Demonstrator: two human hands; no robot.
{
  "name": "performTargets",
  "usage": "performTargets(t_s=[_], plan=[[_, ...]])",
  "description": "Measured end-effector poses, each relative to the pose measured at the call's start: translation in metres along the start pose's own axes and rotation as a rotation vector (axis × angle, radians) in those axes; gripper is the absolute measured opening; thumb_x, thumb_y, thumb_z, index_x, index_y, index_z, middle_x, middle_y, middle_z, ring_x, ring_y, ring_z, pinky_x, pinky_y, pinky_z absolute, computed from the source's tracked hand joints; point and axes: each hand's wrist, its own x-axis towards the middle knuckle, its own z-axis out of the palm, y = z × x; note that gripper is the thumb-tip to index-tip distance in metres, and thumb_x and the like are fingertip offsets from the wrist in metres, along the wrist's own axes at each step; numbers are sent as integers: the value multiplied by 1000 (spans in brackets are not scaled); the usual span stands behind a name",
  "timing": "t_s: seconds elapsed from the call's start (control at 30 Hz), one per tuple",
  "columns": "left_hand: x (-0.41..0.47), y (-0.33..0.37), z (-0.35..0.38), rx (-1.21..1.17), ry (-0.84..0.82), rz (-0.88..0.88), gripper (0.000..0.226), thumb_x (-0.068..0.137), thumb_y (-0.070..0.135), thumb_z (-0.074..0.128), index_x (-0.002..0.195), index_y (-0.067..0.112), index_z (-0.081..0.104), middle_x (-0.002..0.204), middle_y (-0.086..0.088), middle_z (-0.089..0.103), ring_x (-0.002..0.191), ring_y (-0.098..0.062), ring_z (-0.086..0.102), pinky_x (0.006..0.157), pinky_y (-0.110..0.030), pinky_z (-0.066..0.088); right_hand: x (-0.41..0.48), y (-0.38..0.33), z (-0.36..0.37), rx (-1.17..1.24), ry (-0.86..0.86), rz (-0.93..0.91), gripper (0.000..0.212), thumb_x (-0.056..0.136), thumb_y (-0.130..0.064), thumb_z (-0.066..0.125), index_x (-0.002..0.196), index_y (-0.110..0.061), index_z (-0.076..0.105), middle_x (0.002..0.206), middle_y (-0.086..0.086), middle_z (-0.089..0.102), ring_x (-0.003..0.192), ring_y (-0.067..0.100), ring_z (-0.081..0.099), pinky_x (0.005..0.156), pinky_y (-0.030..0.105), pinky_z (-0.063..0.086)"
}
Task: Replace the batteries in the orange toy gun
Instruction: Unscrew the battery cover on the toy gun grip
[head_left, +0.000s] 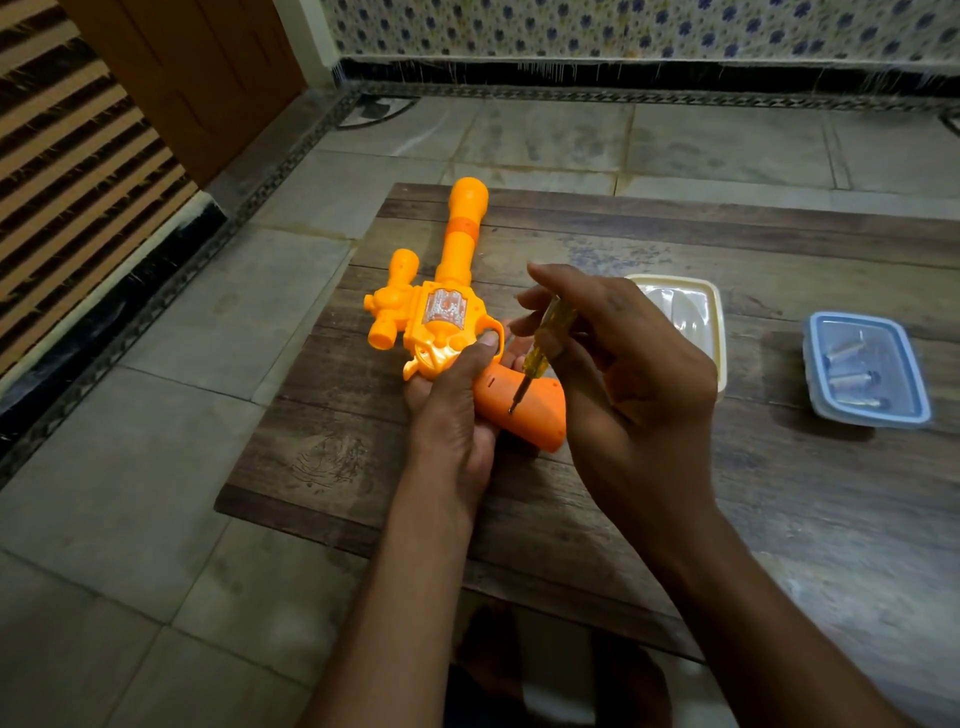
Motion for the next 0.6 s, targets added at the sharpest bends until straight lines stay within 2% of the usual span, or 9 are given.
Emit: performTargets(t_s=[0.37, 0.43, 0.53, 0.6], plan=[[0, -1, -1, -21, -11, -4, 59, 87, -4, 71, 141, 10, 54, 128, -18, 70, 112, -35, 72, 84, -53, 62, -3, 3, 0, 49, 6, 4, 36, 93, 11, 57, 128, 3, 62, 116, 13, 68, 108, 33, 69, 89, 52, 56], [1, -1, -1, -18, -20, 8, 56, 87, -4, 71, 139, 10, 56, 125, -18, 72, 108, -34, 73, 85, -54, 61, -2, 3, 1, 58, -10, 10, 38, 93, 11, 57, 130, 3, 61, 117, 14, 67, 109, 32, 69, 89, 51, 56], [1, -1, 1, -28, -12, 11, 52, 87, -6, 70, 134, 12, 58, 108, -11, 77, 91, -24, 78, 80, -49, 64, -1, 1, 1, 19, -7, 1, 34, 93, 7, 63, 127, 2, 64, 116, 14, 67, 106, 28, 69, 87, 47, 57], [0, 0, 2, -29, -14, 4, 49, 88, -6, 70, 131, 14, 60, 100, -6, 79, 85, -20, 79, 84, -51, 62, 0, 1, 1, -51, 19, -27, 30, 93, 3, 70, 123, 0, 68, 110, 14, 65, 101, 24, 68, 83, 44, 57]])
